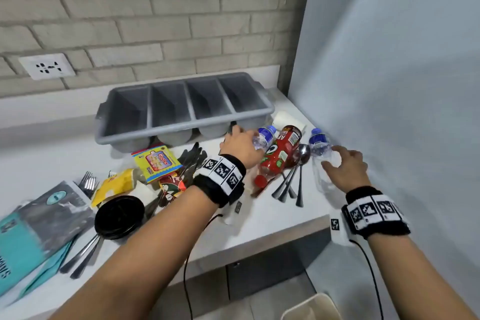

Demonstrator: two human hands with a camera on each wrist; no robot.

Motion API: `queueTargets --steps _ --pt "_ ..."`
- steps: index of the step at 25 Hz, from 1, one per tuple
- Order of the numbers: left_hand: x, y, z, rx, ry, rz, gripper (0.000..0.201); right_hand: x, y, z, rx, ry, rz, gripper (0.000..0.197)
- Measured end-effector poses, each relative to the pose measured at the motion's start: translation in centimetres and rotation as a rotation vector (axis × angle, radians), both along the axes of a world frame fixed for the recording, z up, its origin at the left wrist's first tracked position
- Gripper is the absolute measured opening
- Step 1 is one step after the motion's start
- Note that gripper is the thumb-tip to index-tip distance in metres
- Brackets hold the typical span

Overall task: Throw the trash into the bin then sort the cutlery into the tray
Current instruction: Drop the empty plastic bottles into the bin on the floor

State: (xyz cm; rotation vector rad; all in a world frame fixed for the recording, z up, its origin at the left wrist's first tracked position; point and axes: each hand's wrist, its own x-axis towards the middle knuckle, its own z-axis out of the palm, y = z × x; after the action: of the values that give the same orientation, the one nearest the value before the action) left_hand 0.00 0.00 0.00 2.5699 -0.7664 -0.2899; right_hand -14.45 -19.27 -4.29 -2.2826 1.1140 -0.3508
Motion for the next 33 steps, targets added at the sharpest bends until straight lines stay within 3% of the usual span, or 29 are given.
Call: queueTargets --steps 3,6,13,18,21,26,30,33 --pt "0.7 -0.5 -1.4 0.203 -0.046 0.028 0.068 1.2 -0.2 -1.4 0.002 0.153 -0.034 0.069" --pt "1.1 -0.3 -2.5 0.222 0.032 0.028 0.082 1.6 -0.6 -3.2 0.067 0.132 -0.016 0.077" --pt "-0.4 1.0 1.1 -0.069 -0.030 0.006 0.079 0.1 0.5 -2.0 0.098 -0.100 -0.052 0.068" --pt "-7.2 2.9 2.2 -0.436 0.183 -0.221 0.074 -6.8 5.6 -2.3 0.117 -0.482 -0.126 0.069" --pt "-11.3 3.7 -1.1 -0.532 0.357 -0.339 0.073 -12.1 9.5 -5.1 0.130 -0.611 -0.205 0.067" --pt "-17.3 4.2 -10.5 -0.413 0.654 -0.483 0.058 -20.5 14.7 -14.1 0.232 -0.532 -0.417 0.064" --pt "-20.2 4.4 -18.5 -0.159 0.719 -0.407 0.070 -24.3 15.9 -21.4 0.503 -0.372 -0.602 0.076" --pt "-21.5 2.9 -24.8 0.083 0.784 -0.294 0.076 -25.1 15.4 -27.4 0.770 -0.194 -0.716 0.064"
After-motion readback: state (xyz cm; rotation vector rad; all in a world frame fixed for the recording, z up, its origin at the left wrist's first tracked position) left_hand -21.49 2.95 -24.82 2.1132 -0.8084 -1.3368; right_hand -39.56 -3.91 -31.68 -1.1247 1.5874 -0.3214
